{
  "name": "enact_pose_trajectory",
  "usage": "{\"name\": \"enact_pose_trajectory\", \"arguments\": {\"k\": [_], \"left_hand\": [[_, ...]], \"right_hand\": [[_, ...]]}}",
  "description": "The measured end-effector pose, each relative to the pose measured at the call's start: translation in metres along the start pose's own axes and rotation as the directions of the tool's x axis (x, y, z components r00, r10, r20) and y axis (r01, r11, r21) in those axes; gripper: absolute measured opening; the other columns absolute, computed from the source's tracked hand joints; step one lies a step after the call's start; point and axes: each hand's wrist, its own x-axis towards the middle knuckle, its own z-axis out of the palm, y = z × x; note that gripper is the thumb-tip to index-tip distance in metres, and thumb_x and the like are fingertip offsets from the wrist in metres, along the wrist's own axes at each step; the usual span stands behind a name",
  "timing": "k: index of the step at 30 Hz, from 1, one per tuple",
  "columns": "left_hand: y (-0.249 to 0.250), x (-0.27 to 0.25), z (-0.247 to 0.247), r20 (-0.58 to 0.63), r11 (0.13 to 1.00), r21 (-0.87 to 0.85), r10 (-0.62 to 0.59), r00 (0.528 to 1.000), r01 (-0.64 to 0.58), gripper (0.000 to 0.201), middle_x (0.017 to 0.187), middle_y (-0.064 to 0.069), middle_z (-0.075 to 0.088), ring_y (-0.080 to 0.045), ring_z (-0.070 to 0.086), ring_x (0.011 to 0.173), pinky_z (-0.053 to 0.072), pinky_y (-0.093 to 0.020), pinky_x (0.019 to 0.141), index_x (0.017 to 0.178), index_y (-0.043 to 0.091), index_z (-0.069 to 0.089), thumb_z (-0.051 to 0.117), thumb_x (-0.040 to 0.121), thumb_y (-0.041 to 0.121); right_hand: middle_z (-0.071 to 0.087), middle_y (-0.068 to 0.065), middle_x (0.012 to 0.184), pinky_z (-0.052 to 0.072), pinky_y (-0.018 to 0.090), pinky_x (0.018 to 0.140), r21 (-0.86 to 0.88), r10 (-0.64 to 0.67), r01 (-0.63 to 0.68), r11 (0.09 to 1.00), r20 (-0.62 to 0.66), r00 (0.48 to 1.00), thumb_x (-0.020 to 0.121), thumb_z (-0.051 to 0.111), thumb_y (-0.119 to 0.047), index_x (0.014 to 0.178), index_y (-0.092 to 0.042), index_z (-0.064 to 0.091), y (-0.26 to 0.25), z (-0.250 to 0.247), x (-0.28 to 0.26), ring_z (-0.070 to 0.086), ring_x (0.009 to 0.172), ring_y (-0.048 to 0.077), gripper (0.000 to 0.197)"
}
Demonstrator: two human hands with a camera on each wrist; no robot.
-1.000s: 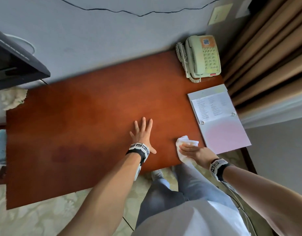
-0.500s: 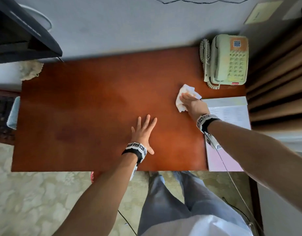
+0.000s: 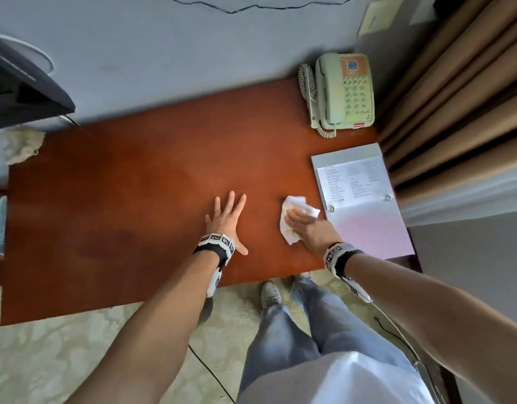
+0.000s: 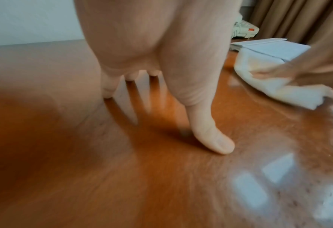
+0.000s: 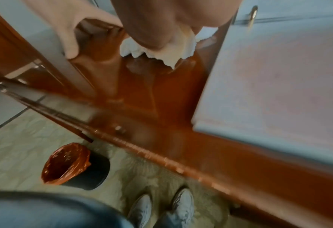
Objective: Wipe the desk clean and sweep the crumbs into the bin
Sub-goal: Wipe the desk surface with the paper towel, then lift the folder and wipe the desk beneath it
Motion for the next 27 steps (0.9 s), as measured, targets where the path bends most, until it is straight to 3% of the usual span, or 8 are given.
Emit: {"name": "enact_pose_trajectory", "arguments": {"k": [3, 7, 12, 17, 20, 22, 24, 27], "left_hand": [[0.020, -0.008, 0.000, -0.006, 0.999, 0.025, -0.038, 0.999, 0.038, 0.158, 0.164, 0.009, -0.031, -0.035, -0.019, 0.154, 0.012, -0.067, 0.119, 0.157, 0.038, -0.022, 0.099, 0.054, 0.044], [0.077, -0.030, 0.010, -0.198, 0.982, -0.010, 0.184, 0.963, -0.190, 0.099, 0.168, 0.006, -0.019, -0.024, -0.011, 0.156, 0.014, -0.054, 0.125, 0.163, 0.022, -0.001, 0.070, 0.093, 0.026], [0.149, -0.054, 0.028, -0.291, 0.903, 0.028, 0.417, 0.861, -0.428, 0.072, 0.171, 0.003, 0.001, -0.017, 0.003, 0.157, 0.020, -0.040, 0.125, 0.162, 0.017, 0.017, 0.057, 0.102, 0.018], [0.208, -0.054, 0.055, -0.217, 0.844, 0.178, 0.535, 0.817, -0.506, 0.083, 0.169, -0.010, 0.008, -0.026, 0.009, 0.156, 0.027, -0.043, 0.123, 0.159, 0.009, 0.020, 0.067, 0.096, 0.036], [0.233, -0.055, 0.076, -0.160, 0.831, 0.284, 0.534, 0.830, -0.479, 0.092, 0.157, -0.020, 0.028, -0.034, 0.027, 0.148, 0.030, -0.040, 0.121, 0.151, 0.000, 0.028, 0.073, 0.087, 0.048], [0.239, -0.057, 0.091, -0.139, 0.824, 0.362, 0.510, 0.849, -0.436, 0.095, 0.155, -0.024, 0.032, -0.036, 0.030, 0.147, 0.034, -0.040, 0.119, 0.150, -0.005, 0.029, 0.076, 0.085, 0.046], [0.243, -0.060, 0.098, -0.149, 0.827, 0.418, 0.470, 0.870, -0.376, 0.078, 0.148, -0.022, 0.044, -0.033, 0.040, 0.142, 0.045, -0.037, 0.110, 0.145, -0.005, 0.039, 0.074, 0.088, 0.035], [0.245, -0.059, 0.099, -0.139, 0.790, 0.478, 0.499, 0.855, -0.384, 0.040, 0.120, -0.014, 0.057, -0.028, 0.054, 0.118, 0.054, -0.029, 0.083, 0.125, 0.001, 0.052, 0.062, 0.088, 0.014]], "right_hand": [[0.047, -0.008, 0.150, 0.059, 0.032, 0.055, 0.046, 0.011, -0.011, 0.999, 0.000, 1.000, 0.069, 0.077, 0.002, 0.141, -0.027, 0.049, -0.033, 0.014, -0.045, 0.069, 0.107, 0.019, 0.083], [0.056, -0.004, 0.143, 0.060, 0.036, 0.062, 0.165, 0.103, -0.094, 0.982, -0.047, 0.994, 0.064, 0.075, 0.006, 0.135, -0.026, 0.059, -0.070, 0.023, -0.096, 0.072, 0.099, 0.027, 0.079], [0.055, -0.003, 0.142, 0.060, 0.038, 0.083, 0.264, 0.249, -0.189, 0.946, -0.216, 0.944, 0.071, 0.071, 0.010, 0.136, -0.025, 0.059, -0.062, -0.003, -0.165, 0.057, 0.126, 0.015, 0.075], [0.056, -0.010, 0.141, 0.049, 0.029, 0.102, 0.422, 0.543, -0.383, 0.821, -0.375, 0.751, 0.086, 0.067, -0.002, 0.131, -0.028, 0.065, -0.007, -0.033, -0.227, 0.053, 0.126, 0.004, 0.052], [0.056, -0.013, 0.140, 0.048, 0.030, 0.103, 0.431, 0.645, -0.487, 0.760, -0.406, 0.647, 0.096, 0.059, -0.014, 0.131, -0.031, 0.064, 0.029, -0.036, -0.251, 0.056, 0.125, 0.007, 0.039], [0.057, -0.011, 0.139, 0.045, 0.026, 0.105, 0.475, 0.715, -0.536, 0.698, -0.405, 0.570, 0.098, 0.057, -0.017, 0.131, -0.030, 0.064, 0.049, -0.035, -0.260, 0.059, 0.122, 0.010, 0.036], [0.058, -0.008, 0.138, 0.040, 0.021, 0.106, 0.554, 0.789, -0.565, 0.612, -0.376, 0.486, 0.098, 0.056, -0.017, 0.130, -0.029, 0.065, 0.064, -0.033, -0.262, 0.060, 0.122, 0.014, 0.035], [0.063, -0.002, 0.133, 0.040, 0.019, 0.102, 0.629, 0.848, -0.570, 0.528, -0.353, 0.396, 0.098, 0.055, -0.016, 0.130, -0.026, 0.065, 0.074, -0.032, -0.256, 0.064, 0.116, 0.022, 0.035]]}}
